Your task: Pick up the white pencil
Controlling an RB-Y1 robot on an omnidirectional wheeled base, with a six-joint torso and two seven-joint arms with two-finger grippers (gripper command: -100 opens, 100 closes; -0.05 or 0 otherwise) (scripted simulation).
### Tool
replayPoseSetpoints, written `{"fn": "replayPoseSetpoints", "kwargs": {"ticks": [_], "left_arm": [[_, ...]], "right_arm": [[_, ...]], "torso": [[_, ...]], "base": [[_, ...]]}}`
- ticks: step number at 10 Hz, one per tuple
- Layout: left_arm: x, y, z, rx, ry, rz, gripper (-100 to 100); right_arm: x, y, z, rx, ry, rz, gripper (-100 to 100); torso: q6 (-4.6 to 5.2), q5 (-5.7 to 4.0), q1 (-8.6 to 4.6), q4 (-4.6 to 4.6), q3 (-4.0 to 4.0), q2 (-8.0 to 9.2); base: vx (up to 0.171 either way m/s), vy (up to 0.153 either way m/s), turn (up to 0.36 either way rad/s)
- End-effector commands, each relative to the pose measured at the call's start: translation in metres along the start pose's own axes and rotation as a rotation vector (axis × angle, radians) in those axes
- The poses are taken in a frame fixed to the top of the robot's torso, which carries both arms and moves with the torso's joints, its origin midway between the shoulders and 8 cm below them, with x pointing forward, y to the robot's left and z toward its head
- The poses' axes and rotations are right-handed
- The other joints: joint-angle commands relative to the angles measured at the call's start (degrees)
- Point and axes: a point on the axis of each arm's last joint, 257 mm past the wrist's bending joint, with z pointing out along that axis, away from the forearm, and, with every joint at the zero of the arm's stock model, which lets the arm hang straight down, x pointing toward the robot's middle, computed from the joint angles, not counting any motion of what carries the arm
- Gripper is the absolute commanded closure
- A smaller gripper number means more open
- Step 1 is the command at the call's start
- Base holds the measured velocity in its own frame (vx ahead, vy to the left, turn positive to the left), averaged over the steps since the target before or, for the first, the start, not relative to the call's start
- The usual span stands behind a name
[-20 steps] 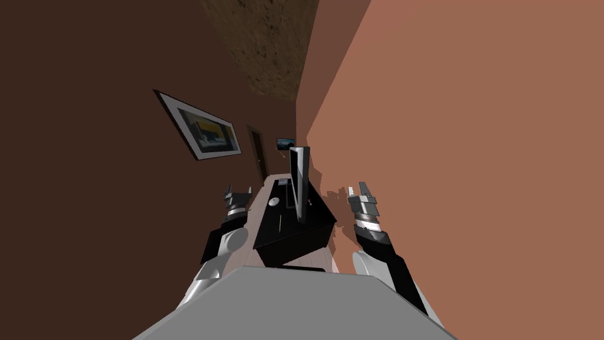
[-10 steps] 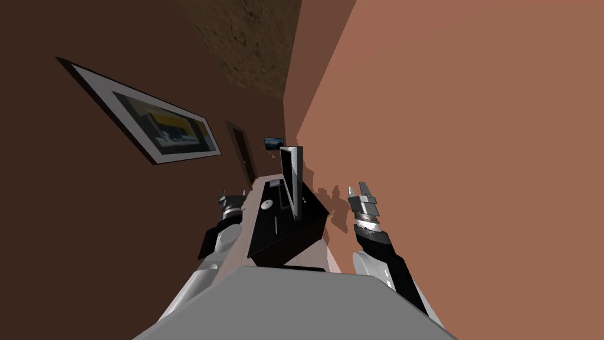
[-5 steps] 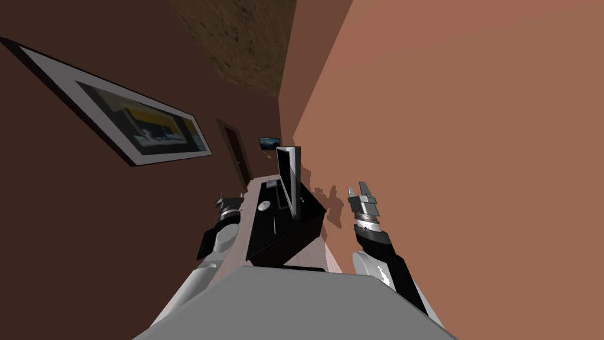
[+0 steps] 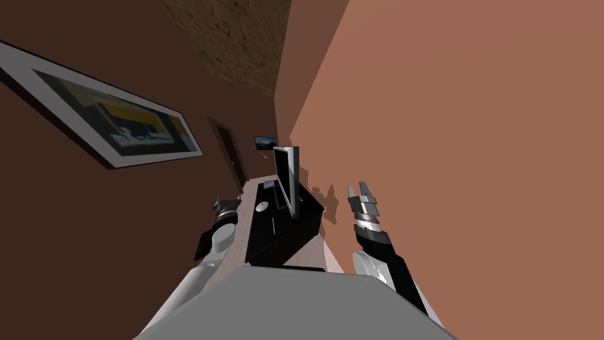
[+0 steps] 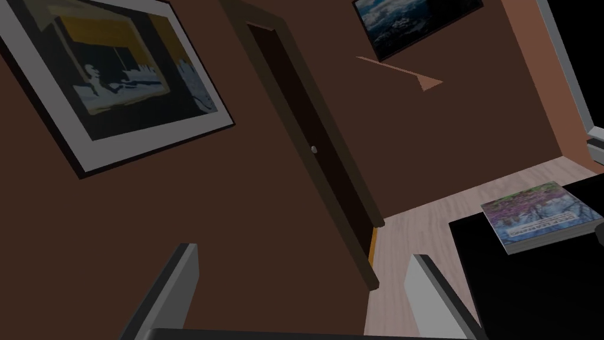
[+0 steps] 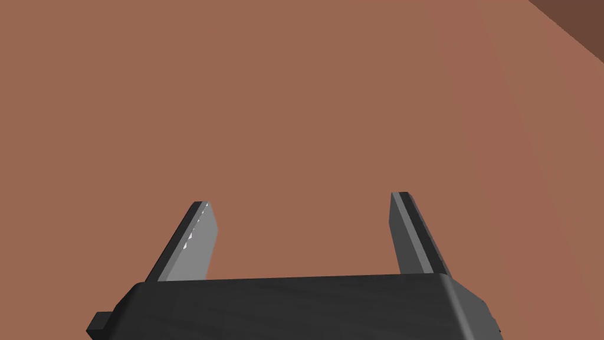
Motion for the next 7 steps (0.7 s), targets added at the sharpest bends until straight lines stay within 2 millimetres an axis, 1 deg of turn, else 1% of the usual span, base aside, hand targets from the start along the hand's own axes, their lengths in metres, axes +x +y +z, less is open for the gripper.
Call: {"fn": "replayPoseSetpoints", "kwargs": {"ticks": [1, 2, 3, 4, 5, 6, 7], "left_arm": [[-0.006, 0.001, 0.000, -0.006, -0.026, -0.035, -100], [-0.008, 0.002, 0.000, -0.007, -0.031, -0.044, -100], [-0.029, -0.009, 0.010, 0.013, -0.073, -0.001, -100], [-0.036, -0.007, 0.009, 0.008, -0.094, -0.020, -100], [-0.041, -0.005, 0.009, 0.003, -0.114, -0.051, -100], [-0.045, -0.004, 0.008, 0.000, -0.128, -0.074, -100], [-0.066, -0.016, 0.016, 0.022, -0.168, -0.024, -100]], "right_arm": [[0.000, 0.000, 0.000, 0.000, 0.000, 0.000, 0], [0.000, 0.000, 0.000, 0.000, 0.000, 0.000, 0], [0.000, 0.000, 0.000, 0.000, 0.000, 0.000, 0], [0.000, 0.000, 0.000, 0.000, 0.000, 0.000, 0], [0.000, 0.000, 0.000, 0.000, 0.000, 0.000, 0], [0.000, 0.000, 0.000, 0.000, 0.000, 0.000, 0], [0.000, 0.000, 0.000, 0.000, 0.000, 0.000, 0]], "torso": [[0.00, 0.00, 0.00, 0.00, 0.00, 0.00], [-0.01, -0.03, -0.12, -0.02, -0.05, -0.09], [0.00, -0.04, -0.17, -0.03, -0.08, -0.13], [0.05, -0.01, 0.03, -0.01, -0.01, 0.00], [0.02, 0.02, 0.12, 0.01, 0.04, 0.07], [-0.01, 0.00, -0.01, 0.00, -0.01, -0.02], [-0.02, -0.03, -0.14, -0.03, -0.07, -0.12]], "base": [[0.003, -0.004, 0.010], [0.007, -0.009, 0.026], [-0.047, 0.051, -0.246], [-0.062, 0.076, -0.239], [-0.021, 0.026, -0.076], [0.008, -0.010, 0.030], [-0.032, 0.038, -0.151]]}}
